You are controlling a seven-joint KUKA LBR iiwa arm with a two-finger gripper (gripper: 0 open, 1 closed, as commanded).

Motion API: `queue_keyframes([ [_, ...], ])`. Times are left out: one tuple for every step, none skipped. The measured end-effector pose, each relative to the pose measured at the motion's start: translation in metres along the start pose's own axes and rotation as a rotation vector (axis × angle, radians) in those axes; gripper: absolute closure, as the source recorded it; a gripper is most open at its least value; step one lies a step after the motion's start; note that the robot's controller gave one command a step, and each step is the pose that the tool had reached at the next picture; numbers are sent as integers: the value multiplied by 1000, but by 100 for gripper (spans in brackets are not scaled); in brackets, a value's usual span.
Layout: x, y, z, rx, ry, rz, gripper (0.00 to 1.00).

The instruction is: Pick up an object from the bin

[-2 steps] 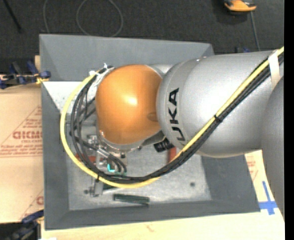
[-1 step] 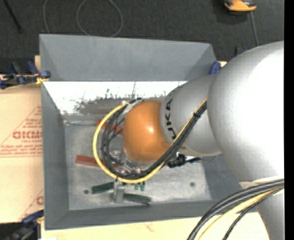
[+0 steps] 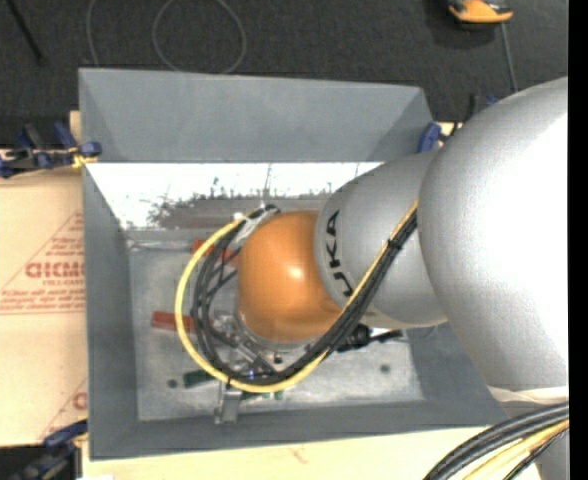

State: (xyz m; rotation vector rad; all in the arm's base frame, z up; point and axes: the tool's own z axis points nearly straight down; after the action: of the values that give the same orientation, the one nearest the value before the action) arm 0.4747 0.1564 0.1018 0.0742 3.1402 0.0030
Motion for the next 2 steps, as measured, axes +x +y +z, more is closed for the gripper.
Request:
queue_keyframes([
  [-2,-23,0,4,1,-20,0],
  [-3,-26,30,-2,-13,28,0],
])
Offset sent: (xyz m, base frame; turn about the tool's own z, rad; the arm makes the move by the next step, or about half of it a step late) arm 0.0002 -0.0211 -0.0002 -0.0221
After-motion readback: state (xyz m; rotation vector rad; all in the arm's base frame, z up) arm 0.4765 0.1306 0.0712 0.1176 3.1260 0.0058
